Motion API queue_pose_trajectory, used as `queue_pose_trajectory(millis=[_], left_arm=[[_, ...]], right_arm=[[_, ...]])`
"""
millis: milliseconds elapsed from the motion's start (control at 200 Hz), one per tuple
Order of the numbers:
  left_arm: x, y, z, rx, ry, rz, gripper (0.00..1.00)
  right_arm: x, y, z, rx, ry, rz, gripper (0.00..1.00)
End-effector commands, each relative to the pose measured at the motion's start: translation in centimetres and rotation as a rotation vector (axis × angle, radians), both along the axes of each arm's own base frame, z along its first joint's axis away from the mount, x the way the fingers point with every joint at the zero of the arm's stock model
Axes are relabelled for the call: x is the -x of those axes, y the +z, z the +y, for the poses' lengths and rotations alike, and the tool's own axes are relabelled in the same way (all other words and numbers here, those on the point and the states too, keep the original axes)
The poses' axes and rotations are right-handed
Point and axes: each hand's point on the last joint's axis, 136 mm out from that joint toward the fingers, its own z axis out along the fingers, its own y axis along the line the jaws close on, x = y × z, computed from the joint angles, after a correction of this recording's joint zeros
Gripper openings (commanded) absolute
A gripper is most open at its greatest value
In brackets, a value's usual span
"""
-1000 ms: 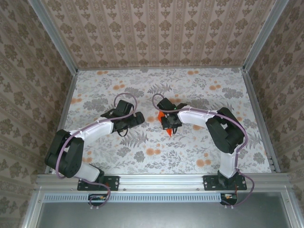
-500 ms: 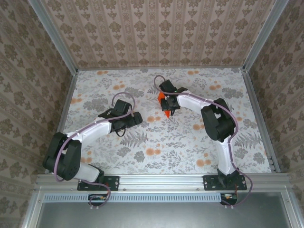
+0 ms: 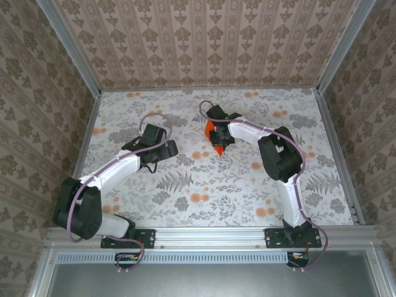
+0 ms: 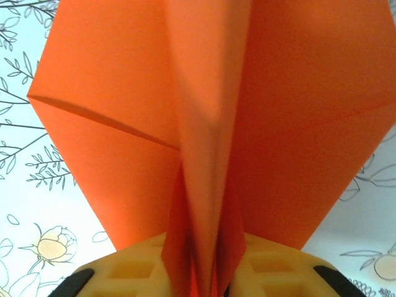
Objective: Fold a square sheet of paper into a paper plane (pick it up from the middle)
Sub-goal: Move the paper plane to the top-center of the table, then reset both arms
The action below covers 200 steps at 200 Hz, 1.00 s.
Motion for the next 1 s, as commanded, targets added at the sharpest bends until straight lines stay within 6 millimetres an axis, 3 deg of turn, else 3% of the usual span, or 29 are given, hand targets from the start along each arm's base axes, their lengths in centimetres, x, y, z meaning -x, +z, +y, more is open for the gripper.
queue_pose_trajectory(millis=[0, 120, 225, 330, 460, 605, 765, 905, 995], left_arm=[[-1.5, 3.8, 3.3, -0.101, 0.049, -0.112, 1.0], [-2.2, 6.5, 6.1, -0.167, 0.099, -0.199, 1.0], [-2.3, 8.1, 8.8, -0.219, 0.153, -0.25, 1.0], [-2.4, 9.1, 11.1, -0.276, 0.184, -0.305, 1.0], [-2.1, 8.5, 13.7, -0.334, 0.226, -0.34, 1.0], [-1.6, 6.7, 16.6, -0.383, 0.281, -0.333, 1.0], [-1.9, 4.9, 17.2, -0.468, 0.216, -0.44, 1.0], [-2.6, 3.8, 16.0, -0.46, 0.099, -0.5, 1.0], [-3.5, 2.6, 14.2, -0.454, -0.034, -0.53, 1.0]], right_arm=[[-0.1, 4.8, -0.2, -0.023, -0.018, -0.055, 0.33], [0.0, 10.1, -1.3, -0.051, -0.054, -0.173, 0.5], [0.3, 14.1, -3.7, -0.063, -0.117, -0.28, 0.65], [0.6, 17.1, -7.8, -0.05, -0.212, -0.397, 0.73], [1.5, 20.0, -14.4, 0.017, -0.348, -0.557, 0.84], [4.0, 20.2, -21.5, 0.166, -0.481, -0.666, 0.97], [6.7, 16.8, -27.2, 0.321, -0.557, -0.703, 1.0], [8.0, 12.8, -29.6, 0.314, -0.588, -0.741, 1.0], [7.5, 11.2, -29.4, 0.262, -0.549, -0.776, 1.0]])
